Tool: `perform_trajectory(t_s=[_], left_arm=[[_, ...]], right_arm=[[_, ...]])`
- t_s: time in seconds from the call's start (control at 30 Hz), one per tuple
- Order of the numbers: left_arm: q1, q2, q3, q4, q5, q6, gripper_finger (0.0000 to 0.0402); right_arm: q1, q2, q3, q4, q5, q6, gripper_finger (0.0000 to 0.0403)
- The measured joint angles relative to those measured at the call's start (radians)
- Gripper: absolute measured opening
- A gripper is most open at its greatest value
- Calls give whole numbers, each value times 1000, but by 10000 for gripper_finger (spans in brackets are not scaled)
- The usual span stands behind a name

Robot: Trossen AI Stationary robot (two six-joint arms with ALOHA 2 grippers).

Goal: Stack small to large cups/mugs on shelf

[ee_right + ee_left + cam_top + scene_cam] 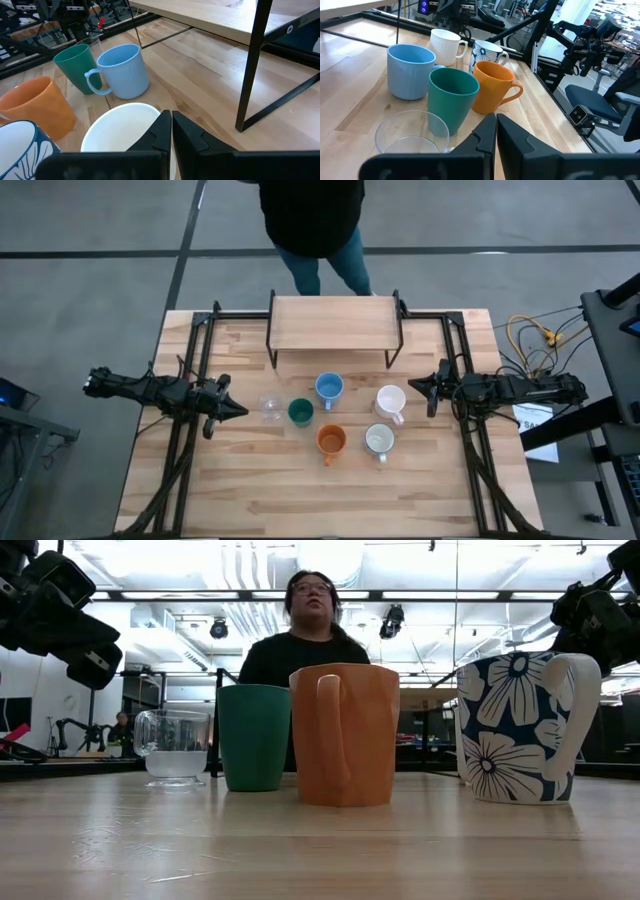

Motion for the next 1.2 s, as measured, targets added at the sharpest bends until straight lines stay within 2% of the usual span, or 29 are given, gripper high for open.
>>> perform_trajectory(t_s=[0.33, 1.2], left_arm=[[0, 29, 58, -80, 0, -25, 0], [1, 45, 62, -80, 0, 3, 0]], right_arm=[[0, 0, 0, 0, 0, 0, 9], [0, 0, 0, 0, 0, 0, 9]])
